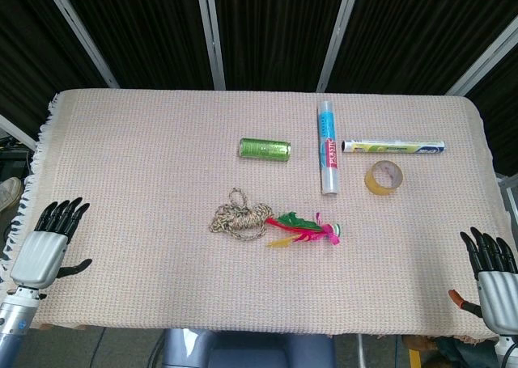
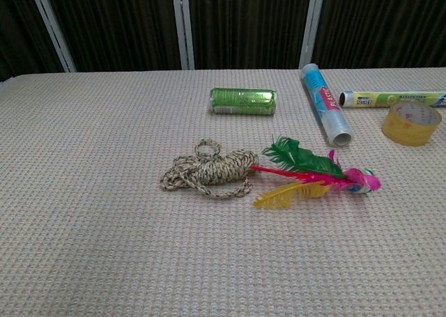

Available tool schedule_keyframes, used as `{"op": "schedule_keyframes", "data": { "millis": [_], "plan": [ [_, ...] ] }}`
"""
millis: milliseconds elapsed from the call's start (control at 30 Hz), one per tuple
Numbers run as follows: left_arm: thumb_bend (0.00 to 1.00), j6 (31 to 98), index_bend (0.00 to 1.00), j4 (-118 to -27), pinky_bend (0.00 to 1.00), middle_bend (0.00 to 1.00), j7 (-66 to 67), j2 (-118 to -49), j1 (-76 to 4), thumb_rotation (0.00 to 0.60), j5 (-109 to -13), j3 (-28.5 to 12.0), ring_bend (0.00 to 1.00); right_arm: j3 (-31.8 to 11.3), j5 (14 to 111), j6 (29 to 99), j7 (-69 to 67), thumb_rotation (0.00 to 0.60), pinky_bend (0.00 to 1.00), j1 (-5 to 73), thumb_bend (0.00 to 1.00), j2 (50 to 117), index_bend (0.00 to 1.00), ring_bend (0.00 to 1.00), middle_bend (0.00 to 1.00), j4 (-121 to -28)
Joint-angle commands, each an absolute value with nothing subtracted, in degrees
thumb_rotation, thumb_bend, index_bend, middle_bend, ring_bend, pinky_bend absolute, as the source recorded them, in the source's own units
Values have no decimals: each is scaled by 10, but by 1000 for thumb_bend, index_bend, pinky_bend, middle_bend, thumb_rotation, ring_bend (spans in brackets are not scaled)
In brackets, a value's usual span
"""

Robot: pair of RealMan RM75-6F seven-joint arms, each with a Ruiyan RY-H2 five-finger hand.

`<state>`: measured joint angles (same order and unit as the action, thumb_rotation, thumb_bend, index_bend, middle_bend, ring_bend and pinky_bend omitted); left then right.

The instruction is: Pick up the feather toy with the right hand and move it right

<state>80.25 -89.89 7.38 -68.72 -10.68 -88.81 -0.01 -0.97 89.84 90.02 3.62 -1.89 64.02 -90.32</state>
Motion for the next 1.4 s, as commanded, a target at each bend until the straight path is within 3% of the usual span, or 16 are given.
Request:
{"op": "schedule_keyframes", "data": {
  "millis": [33,300,533,633,933,1400],
  "plan": [
    [87,799,0,-898,0,0,74,-688,-108,600,-887,0,0,-10,897,900,37,600,0,-19,0,640,0,0,0,-903],
    [87,800,0,-901,0,0,79,-691,-108,600,-889,1,0,-11,918,881,20,600,0,2,0,651,3,0,0,-899],
    [94,781,0,-890,0,0,63,-691,-115,600,-879,0,0,-19,972,797,32,600,0,88,69,704,218,0,0,-895],
    [98,771,0,-888,0,0,55,-690,-117,600,-867,-3,0,-27,967,748,59,600,0,123,84,728,251,0,0,-908],
    [101,769,0,-880,0,0,48,-690,-120,600,-859,-8,0,-43,913,630,159,600,0,196,88,803,254,0,0,-929],
    [108,763,0,-874,0,0,41,-690,-121,600,-845,-13,0,-81,843,541,235,600,0,282,108,857,281,0,0,-910]
  ]
}}
